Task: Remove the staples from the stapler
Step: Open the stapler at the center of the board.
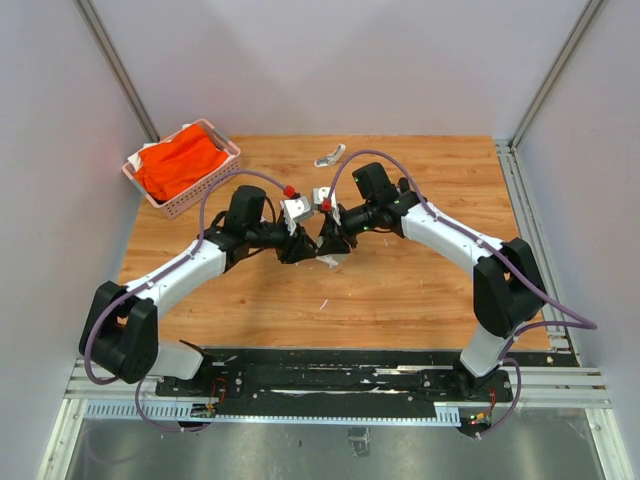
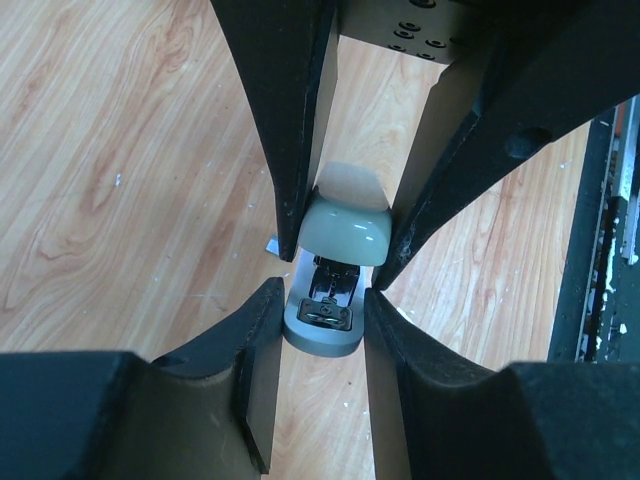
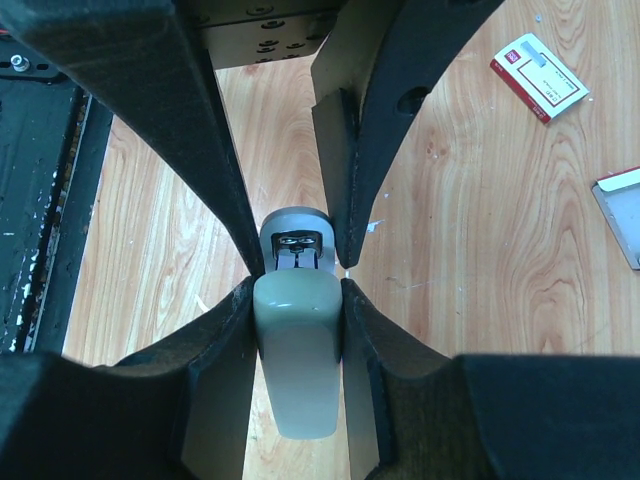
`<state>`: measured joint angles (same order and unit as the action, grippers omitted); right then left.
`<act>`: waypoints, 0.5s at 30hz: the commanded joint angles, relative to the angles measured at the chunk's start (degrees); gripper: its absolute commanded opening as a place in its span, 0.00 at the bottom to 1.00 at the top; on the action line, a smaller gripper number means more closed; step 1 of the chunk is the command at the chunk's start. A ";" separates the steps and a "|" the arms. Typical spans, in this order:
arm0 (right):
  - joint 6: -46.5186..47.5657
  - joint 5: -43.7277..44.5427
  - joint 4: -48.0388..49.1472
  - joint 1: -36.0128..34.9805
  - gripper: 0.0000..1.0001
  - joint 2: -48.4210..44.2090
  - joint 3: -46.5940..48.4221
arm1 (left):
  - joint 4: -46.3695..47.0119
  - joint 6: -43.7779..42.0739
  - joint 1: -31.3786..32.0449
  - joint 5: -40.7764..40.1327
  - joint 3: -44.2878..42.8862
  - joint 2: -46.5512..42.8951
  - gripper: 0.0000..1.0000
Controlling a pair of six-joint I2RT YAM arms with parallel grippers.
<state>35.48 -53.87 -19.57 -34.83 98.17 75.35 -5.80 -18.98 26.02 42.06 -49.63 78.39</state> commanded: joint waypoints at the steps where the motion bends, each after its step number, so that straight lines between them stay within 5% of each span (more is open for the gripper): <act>1: -0.47 0.17 -2.49 -0.59 0.13 0.15 1.46 | 5.51 0.54 0.26 -3.26 0.56 -1.94 0.00; 15: -2.60 -2.44 -2.31 1.93 0.15 -1.71 2.04 | 6.83 0.97 0.25 -4.53 1.89 -3.30 0.00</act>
<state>35.68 -53.69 -19.57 -34.68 98.15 75.61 -3.36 -17.63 26.13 39.90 -48.07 77.28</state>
